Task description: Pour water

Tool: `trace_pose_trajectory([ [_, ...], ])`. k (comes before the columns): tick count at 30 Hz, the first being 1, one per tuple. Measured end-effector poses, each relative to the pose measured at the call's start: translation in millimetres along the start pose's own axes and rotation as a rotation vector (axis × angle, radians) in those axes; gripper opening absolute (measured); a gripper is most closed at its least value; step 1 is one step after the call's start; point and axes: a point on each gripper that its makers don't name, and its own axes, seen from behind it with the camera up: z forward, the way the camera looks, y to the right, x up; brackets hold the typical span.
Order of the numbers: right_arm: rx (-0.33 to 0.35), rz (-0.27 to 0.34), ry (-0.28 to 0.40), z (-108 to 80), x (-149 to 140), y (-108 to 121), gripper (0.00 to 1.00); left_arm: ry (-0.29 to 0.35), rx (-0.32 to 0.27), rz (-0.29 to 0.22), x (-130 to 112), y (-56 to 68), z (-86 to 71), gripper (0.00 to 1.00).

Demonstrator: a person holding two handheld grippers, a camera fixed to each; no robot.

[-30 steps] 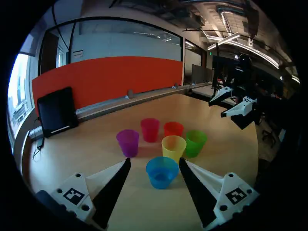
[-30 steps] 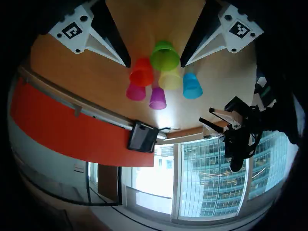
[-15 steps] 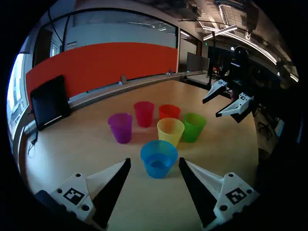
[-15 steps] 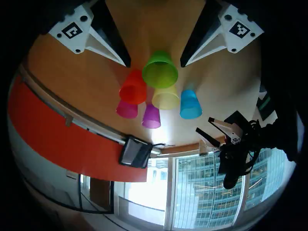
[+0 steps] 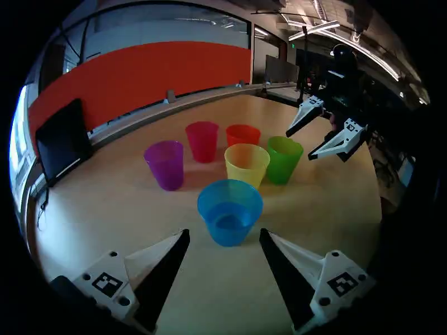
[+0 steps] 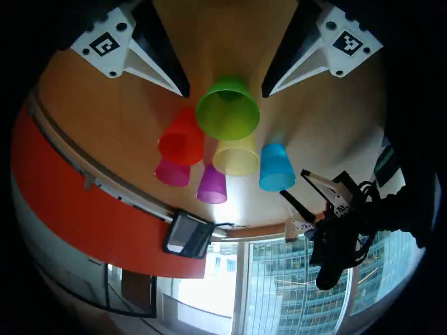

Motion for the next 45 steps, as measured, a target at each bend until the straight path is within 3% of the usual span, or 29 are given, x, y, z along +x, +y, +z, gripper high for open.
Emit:
trace_pose_trajectory([
  [20, 0.033, 0.011, -0.017, 33.2, 2, -4, 1.0, -0.021, -0.048, 0.014, 5, 9.1, 33.1, 0.93],
  [36, 0.04, 0.02, -0.01, 38.7, 6, -1, 1.0, -0.014, -0.054, 0.009, 12, 8.0, 42.1, 0.93],
  [45, 0.043, 0.022, -0.006, 40.0, 8, -1, 1.0, -0.013, -0.05, 0.008, 12, 7.8, 44.6, 0.86],
])
